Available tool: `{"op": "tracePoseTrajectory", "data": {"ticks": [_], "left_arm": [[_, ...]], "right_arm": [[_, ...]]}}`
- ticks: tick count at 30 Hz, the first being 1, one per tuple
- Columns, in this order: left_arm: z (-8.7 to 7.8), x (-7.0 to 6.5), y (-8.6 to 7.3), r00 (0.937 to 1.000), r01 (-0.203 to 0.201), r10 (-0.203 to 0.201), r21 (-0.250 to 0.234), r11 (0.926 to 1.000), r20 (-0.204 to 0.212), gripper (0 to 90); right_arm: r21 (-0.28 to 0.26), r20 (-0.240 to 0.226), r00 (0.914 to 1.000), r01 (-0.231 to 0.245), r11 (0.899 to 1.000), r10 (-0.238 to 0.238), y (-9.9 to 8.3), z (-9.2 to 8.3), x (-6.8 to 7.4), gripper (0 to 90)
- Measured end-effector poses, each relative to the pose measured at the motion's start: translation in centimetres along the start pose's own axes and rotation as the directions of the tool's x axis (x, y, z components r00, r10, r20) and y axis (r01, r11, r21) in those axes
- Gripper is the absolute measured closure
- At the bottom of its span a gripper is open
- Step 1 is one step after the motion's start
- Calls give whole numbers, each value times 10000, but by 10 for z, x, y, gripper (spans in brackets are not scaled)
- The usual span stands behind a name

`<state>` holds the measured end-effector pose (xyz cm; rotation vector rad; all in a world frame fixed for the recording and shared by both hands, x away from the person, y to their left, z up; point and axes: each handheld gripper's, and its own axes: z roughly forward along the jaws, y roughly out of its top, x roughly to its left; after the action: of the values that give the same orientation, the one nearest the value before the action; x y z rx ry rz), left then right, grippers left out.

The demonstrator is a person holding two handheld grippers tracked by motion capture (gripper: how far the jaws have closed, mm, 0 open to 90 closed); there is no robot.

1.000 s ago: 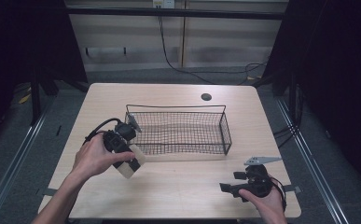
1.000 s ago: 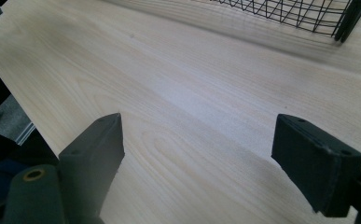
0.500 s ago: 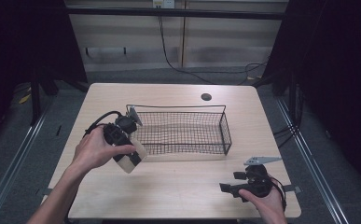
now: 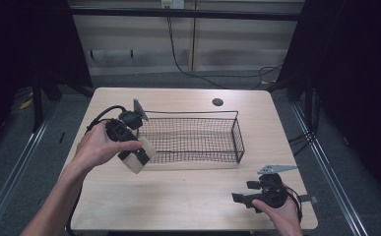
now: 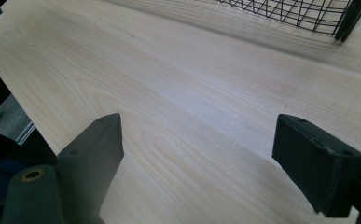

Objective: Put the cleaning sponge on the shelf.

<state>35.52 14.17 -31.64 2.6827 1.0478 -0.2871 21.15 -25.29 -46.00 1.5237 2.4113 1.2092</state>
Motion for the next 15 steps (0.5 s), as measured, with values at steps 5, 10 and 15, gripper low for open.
{"op": "tracePoseTrajectory", "data": {"ticks": [5,10,15], "left_arm": [[-6,4,5,9994,159,-153,-185,9997,299,278],[-13,7,9,9991,187,-177,-255,9995,389,278],[-17,8,16,9984,233,-216,-329,9992,529,278]], "right_arm": [[23,-4,10000,43,10000,-43,0,0,0,160],[27,-5,10000,21,10000,-21,0,0,0,161],[52,-30,10000,62,10000,-62,0,0,0,157]]}}
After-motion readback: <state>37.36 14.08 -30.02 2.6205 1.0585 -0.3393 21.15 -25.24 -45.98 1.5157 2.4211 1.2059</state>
